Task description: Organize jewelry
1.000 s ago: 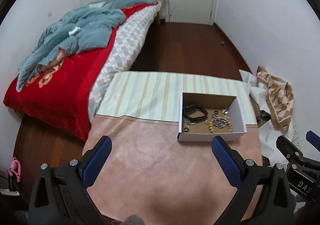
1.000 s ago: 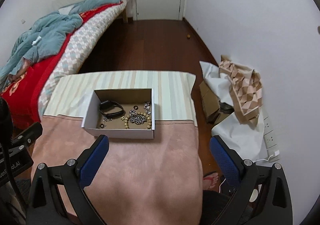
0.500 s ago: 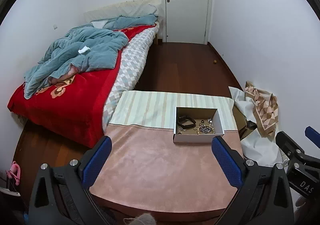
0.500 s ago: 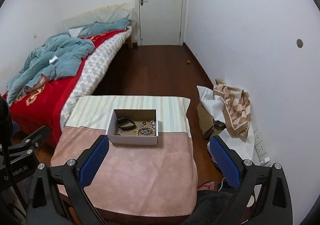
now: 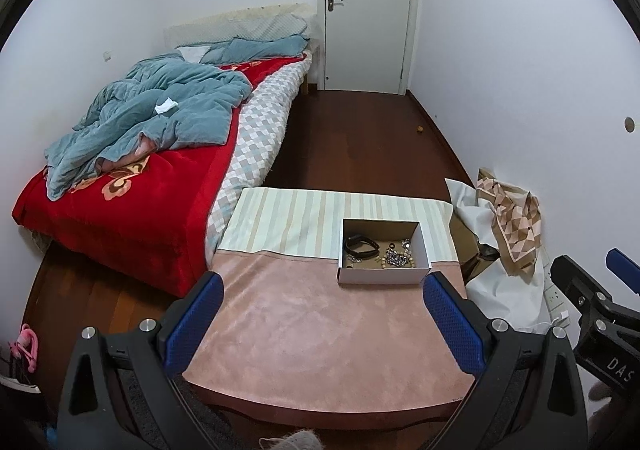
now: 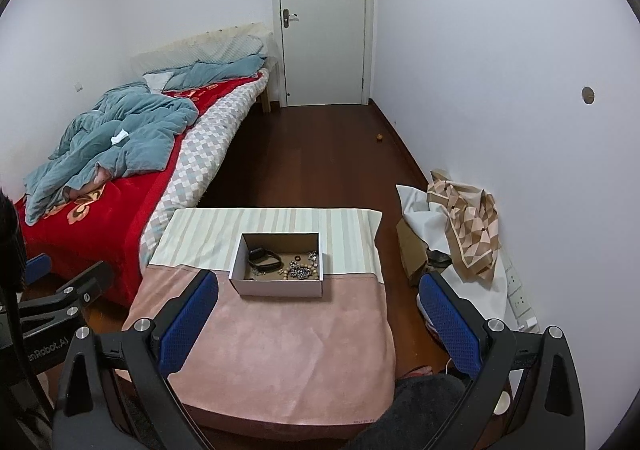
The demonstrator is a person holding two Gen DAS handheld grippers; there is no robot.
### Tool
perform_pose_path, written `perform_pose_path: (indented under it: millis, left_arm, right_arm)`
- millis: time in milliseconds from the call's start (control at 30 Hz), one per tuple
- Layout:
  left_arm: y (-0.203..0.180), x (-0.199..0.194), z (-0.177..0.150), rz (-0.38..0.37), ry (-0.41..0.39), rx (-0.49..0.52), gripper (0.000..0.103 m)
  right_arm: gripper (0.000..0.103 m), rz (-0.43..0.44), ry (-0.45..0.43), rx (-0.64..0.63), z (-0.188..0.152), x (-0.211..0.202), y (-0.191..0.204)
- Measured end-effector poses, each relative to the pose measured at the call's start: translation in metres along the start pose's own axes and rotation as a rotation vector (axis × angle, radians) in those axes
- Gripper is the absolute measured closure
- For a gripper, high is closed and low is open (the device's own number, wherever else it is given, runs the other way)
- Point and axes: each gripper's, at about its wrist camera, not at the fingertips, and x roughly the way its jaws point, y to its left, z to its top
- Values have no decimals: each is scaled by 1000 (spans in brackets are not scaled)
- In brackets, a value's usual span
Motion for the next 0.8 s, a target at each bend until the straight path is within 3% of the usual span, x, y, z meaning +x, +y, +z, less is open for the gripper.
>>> perform_pose_path:
  millis: [500,800]
  left_arm:
    - [-10,52,17,41,52,11,0]
    - [-15,86,35,40,134,25,0]
  right_arm:
    - [0,-42,82,-3,16,64,1]
    - [0,-54,154,-6,31,110,4]
